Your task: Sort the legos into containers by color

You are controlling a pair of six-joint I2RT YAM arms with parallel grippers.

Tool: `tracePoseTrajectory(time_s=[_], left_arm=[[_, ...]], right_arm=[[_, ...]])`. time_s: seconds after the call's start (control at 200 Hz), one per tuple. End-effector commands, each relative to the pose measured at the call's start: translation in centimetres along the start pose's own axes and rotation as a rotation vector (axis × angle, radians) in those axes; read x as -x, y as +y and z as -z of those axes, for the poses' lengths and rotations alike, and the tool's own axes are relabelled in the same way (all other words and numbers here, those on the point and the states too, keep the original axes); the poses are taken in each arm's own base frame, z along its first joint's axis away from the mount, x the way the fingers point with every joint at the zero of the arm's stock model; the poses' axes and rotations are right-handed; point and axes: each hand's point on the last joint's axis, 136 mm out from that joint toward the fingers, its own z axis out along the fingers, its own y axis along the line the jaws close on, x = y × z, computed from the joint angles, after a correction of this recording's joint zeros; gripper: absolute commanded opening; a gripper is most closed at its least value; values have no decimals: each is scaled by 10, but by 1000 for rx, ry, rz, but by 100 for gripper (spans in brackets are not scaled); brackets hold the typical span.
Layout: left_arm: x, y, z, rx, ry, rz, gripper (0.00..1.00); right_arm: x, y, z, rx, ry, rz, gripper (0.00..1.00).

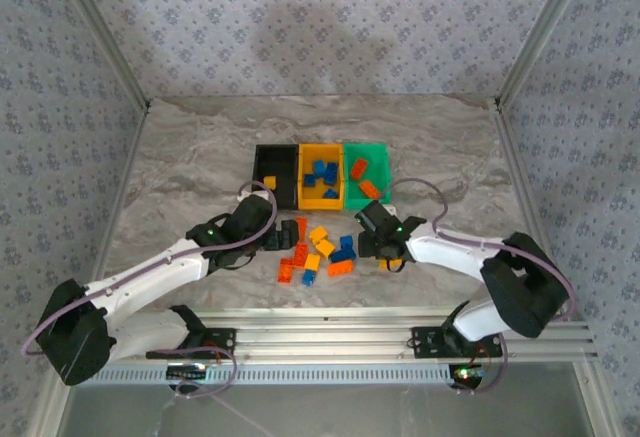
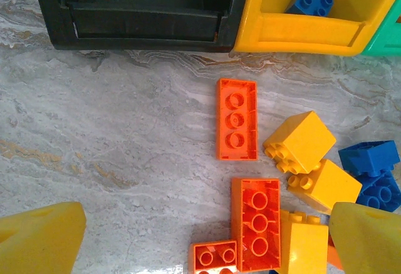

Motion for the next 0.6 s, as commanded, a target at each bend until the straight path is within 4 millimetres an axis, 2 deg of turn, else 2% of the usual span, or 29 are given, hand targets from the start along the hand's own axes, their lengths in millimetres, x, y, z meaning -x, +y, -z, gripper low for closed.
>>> tracePoseTrajectory(time_s=[0.0,0.14,0.29,0.395,0.51,0.595], left_arm=[[5,3,3,14,-10,11,100],[5,7,6,26,-13,15,100],[7,20,14,71,-39,22,100],[3,34,20,112,-47,37,100],[-3,48,27,133,-64,69,100],[-7,58,32,151,-72,84,100]], right_arm=[[5,7,-5,-1,14,-13,55],[11,10,-4,15,-9,6,38],[29,30,17,108,-84,60,27],[48,56,42,213,-149,98,26],[74,95,65,315,-215,154,26],[93,125,68,368,-226,186,26]])
